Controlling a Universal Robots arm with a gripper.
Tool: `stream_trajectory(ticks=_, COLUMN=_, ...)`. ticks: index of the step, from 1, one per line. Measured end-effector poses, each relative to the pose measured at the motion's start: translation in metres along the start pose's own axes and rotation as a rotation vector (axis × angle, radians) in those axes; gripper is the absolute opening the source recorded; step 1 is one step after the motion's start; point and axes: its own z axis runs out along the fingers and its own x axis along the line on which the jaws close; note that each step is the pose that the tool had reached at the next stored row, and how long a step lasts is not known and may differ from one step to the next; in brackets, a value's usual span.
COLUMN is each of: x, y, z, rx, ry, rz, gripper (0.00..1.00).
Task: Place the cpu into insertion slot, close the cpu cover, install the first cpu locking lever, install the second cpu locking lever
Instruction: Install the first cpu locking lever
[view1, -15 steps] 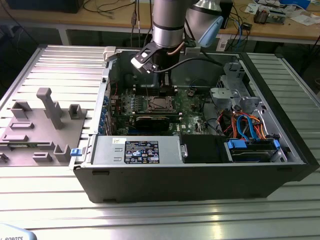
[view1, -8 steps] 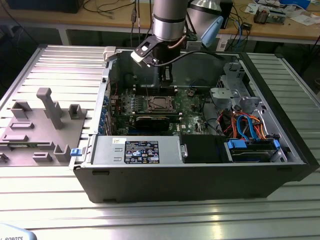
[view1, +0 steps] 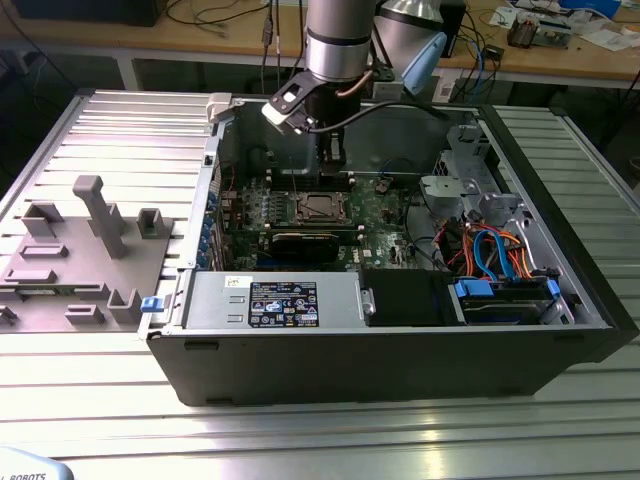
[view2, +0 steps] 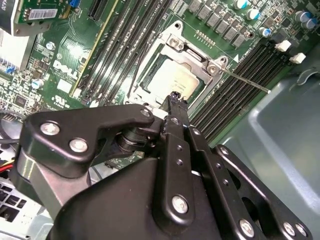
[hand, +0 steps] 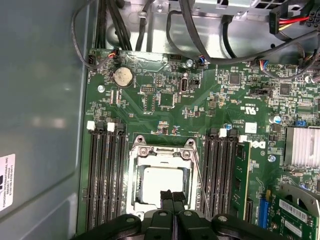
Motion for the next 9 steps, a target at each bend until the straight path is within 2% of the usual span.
stream_trajectory(ticks=2, x=0.0, y=0.0, z=0.0, rx=-0.0008, ry=0.0001, rz=-0.021, gripper=0.11)
stream_trajectory(ticks=5, x=0.0, y=0.0, z=0.0, rx=-0.0033, ry=-0.0002, rz=-0.09, gripper=0.11)
stream_trajectory(ticks=9, x=0.0, y=0.0, z=0.0, rx=-0.0052, ry=-0.0004, rz=-0.141, gripper=0.11)
